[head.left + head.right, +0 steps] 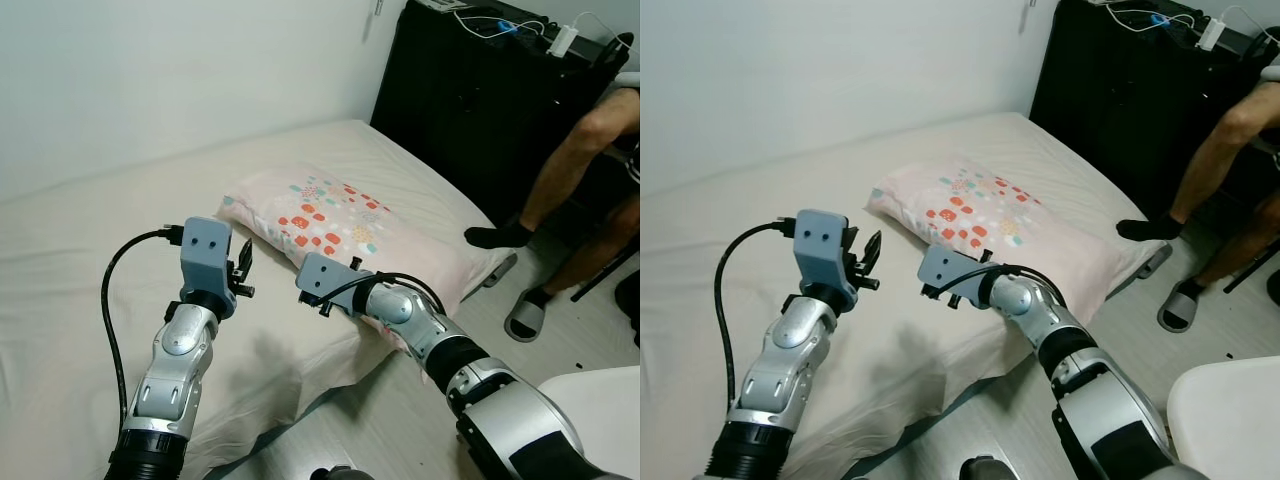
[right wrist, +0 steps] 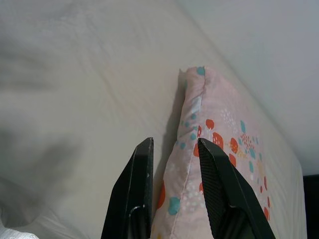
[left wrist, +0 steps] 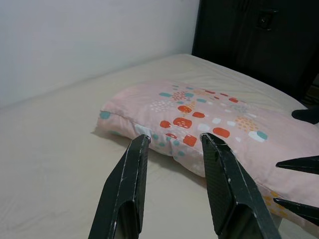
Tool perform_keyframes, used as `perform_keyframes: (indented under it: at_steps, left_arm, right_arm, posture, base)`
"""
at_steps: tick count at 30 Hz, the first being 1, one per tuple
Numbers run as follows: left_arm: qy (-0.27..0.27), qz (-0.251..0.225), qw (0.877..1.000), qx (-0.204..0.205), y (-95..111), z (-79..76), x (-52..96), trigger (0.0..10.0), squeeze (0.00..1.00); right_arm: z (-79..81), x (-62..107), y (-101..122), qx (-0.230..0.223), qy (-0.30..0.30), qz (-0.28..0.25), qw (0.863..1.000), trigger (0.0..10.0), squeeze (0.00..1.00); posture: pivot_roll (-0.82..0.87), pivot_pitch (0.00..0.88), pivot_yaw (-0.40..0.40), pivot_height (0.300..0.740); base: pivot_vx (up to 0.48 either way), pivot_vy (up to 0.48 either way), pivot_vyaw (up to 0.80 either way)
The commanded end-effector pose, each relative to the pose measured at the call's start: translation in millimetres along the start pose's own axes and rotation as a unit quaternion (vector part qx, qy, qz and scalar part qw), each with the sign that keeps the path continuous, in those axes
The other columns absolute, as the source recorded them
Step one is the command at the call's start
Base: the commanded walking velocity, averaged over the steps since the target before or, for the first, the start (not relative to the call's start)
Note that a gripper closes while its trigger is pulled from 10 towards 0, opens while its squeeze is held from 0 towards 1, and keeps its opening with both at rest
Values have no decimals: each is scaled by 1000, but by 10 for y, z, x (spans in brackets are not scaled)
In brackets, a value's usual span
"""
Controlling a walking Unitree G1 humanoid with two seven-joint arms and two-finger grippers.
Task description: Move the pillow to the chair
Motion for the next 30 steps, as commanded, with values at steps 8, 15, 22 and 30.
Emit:
perform_keyframes:
  at_steps: [8,15,22,30]
  left_arm:
    - [1,10,1000,5,-62,-25,19,10000,0]
    - [4,11,1000,7,-70,-12,30,10000,0]
    - [4,10,1000,4,-59,-1,25,10000,0]
    - [3,12,1000,4,-72,-9,31,10000,0]
  right_arm:
    - [-25,36,-45,-5,-1,3,1000,10000,0]
    - [-19,35,-43,-5,-1,2,1000,10000,0]
    - [-23,35,-43,-6,-1,2,1000,10000,0]
    - [-22,38,-45,-9,-2,1,1000,10000,0]
  posture:
    - [-62,119,-118,694]
    - [-67,116,-117,694]
    - [-64,120,-120,694]
    - [-65,117,-114,694]
  base:
    - [0,0,0]
    - [0,0,0]
    - [0,0,0]
    - [0,0,0]
Point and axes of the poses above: a point about 5 cm out from each wrist's last joint towards the gripper, its own x axis pointing back from the gripper into the wrist, its own y axis along the axis of the wrist's last joint, z = x × y, the point moved 1 cm from there along -x, pointing out of the wrist towards the gripper, and after that the axes turned 13 degrees about x, right-handed, at the moved point
